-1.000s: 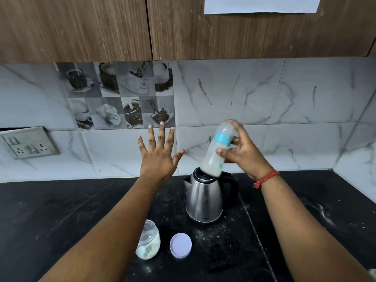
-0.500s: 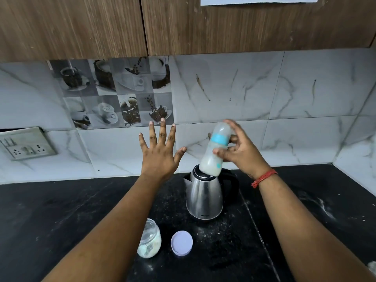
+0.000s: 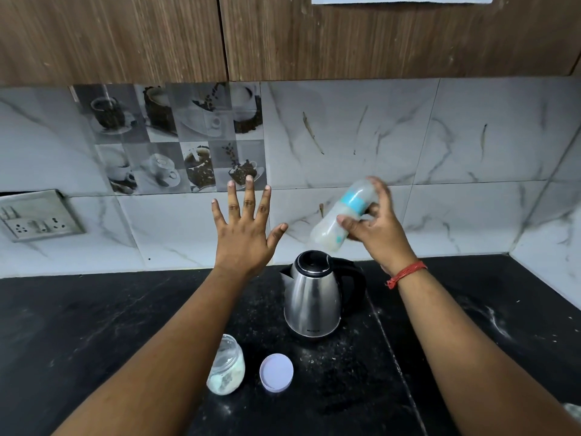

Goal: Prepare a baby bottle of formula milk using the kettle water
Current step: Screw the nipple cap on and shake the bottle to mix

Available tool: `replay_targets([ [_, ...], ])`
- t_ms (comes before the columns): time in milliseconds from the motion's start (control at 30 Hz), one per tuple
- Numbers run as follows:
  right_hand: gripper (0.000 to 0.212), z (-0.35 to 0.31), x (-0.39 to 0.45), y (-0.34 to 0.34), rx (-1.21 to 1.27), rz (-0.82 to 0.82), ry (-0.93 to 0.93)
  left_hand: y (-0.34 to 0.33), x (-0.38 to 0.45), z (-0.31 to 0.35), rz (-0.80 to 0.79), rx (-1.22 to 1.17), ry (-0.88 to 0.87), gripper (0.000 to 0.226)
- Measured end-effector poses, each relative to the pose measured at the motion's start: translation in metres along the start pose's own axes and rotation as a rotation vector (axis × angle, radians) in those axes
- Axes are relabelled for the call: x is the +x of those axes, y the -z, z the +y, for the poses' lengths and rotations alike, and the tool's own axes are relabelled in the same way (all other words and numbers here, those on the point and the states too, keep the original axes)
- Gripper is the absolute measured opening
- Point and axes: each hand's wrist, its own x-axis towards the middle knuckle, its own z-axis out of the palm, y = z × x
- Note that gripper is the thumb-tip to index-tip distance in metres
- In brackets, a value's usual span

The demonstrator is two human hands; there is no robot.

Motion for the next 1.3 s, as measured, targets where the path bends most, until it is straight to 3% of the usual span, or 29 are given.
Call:
replay_targets([
  [67, 0.086, -0.001, 0.0, -0.003, -0.069, -0.123, -0.023, 0.001, -0.001, 0.0, 0.008, -0.001, -0.011, 0.079],
  [167, 0.083, -0.002, 0.001, 0.0, -0.002, -0.023, -0.035, 0.001, -0.001, 0.002, 0.008, -0.012, -0.006, 0.079],
  [267, 0.083, -0.005, 0.002, -0.001, -0.095, -0.145, -0.036, 0.005, -0.002, 0.004, 0.009, -0.009, -0.014, 0.079],
  [367, 0.082, -0.006, 0.004, 0.004, -0.021, -0.04, -0.034, 0.006, -0.001, 0.004, 0.009, -0.018, -0.007, 0.079],
  [467, 0.086, -0.007, 0.002, 0.001, -0.132, -0.178, -0.038, 0.007, -0.001, 0.005, 0.011, -0.018, -0.016, 0.079],
  [567, 0.086, -0.003, 0.001, 0.0, -0.009, 0.035, -0.038, 0.006, 0.0, 0.006, 0.013, -0.024, -0.01, 0.08],
  [667, 0.086, -0.007, -0.002, -0.005, -0.097, -0.069, -0.051, 0.006, -0.001, 0.006, 0.012, -0.012, -0.017, 0.08],
  [767, 0.085, -0.005, -0.002, -0.002, -0.02, 0.082, -0.025, 0.007, -0.001, 0.005, 0.01, -0.017, -0.002, 0.08],
  [900, 0.085, -0.01, -0.003, -0.003, -0.075, -0.063, -0.067, 0.007, -0.003, 0.004, 0.007, -0.007, -0.008, 0.08],
  [1000, 0.079, -0.008, -0.002, 0.0, 0.063, 0.128, -0.044, 0.007, -0.003, 0.004, 0.01, -0.025, 0.006, 0.079],
  [1100, 0.083, -0.008, -0.005, -0.003, -0.061, -0.011, -0.064, 0.009, -0.004, 0.006, 0.018, -0.021, -0.012, 0.08],
  [1233, 0.081, -0.009, -0.004, -0.001, 0.032, 0.177, -0.023, 0.01, -0.003, 0.009, 0.018, -0.031, -0.005, 0.08],
  [1300, 0.081, -0.013, -0.004, -0.004, -0.072, 0.035, -0.036, 0.01, -0.003, 0.01, 0.017, -0.022, -0.016, 0.08],
])
